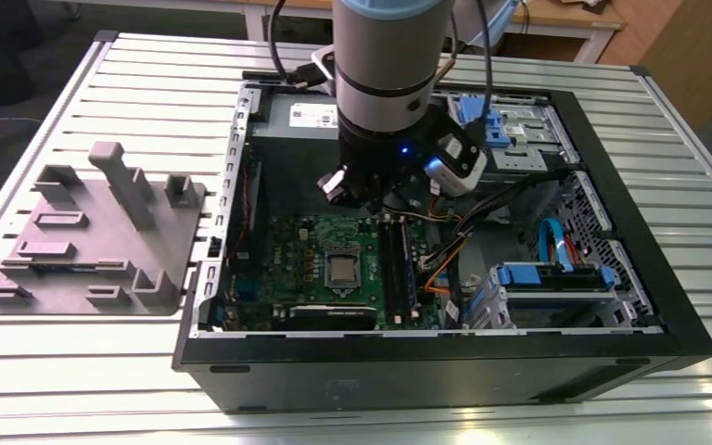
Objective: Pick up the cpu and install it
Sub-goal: 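Install the first cpu locking lever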
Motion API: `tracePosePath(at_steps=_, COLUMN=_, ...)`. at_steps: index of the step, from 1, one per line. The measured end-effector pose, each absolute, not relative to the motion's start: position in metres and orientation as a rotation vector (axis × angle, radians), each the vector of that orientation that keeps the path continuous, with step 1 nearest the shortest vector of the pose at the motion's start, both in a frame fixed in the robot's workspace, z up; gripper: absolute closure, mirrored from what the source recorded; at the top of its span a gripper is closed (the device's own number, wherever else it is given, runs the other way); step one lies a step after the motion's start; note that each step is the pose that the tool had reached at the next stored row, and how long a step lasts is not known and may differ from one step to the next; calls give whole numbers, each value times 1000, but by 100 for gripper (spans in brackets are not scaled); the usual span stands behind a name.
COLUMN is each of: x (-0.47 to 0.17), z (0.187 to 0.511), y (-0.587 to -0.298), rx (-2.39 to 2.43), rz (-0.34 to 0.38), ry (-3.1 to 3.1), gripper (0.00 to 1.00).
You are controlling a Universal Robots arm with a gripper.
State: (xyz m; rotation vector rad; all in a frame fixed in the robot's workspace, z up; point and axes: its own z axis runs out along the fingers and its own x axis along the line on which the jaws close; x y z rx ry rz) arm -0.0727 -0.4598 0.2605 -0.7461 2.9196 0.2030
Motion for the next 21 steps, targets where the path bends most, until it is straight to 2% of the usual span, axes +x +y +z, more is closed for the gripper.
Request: tracePosePath(at_steps=21, x=-77, z=254, y=-446, rx=-689, rz=199, ry=2931, gripper=89)
